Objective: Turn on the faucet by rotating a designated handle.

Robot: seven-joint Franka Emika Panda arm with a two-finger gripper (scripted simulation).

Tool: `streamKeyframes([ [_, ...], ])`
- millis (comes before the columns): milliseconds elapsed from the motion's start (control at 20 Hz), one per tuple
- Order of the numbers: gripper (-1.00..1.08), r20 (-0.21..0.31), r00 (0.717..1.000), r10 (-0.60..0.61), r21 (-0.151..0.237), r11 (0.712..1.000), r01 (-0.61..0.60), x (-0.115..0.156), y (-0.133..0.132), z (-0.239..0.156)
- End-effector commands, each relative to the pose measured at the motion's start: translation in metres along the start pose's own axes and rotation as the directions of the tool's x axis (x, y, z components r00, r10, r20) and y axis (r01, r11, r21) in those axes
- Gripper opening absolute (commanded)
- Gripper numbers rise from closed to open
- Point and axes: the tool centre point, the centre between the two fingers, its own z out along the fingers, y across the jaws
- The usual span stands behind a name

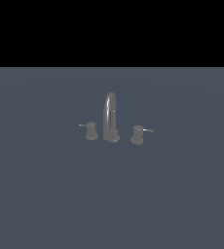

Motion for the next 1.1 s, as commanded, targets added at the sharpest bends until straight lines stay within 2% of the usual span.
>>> streamKeyframes([
  [0, -1.00, -0.001, 0.999, 0.050, 0.007, 0.999, -0.050, 0.015, -0.001, 0.005],
  [250, -1.00, -0.002, 0.984, 0.180, 0.023, 0.983, -0.180, 0.055, -0.003, 0.020],
  [500, -1.00, 0.000, 0.947, 0.322, 0.039, 0.946, -0.322, 0.097, -0.004, 0.041],
  [750, -1.00, 0.004, 0.888, 0.460, 0.051, 0.887, -0.459, 0.138, -0.003, 0.067],
  [1050, -1.00, 0.010, 0.790, 0.613, 0.060, 0.788, -0.612, 0.185, 0.001, 0.105],
])
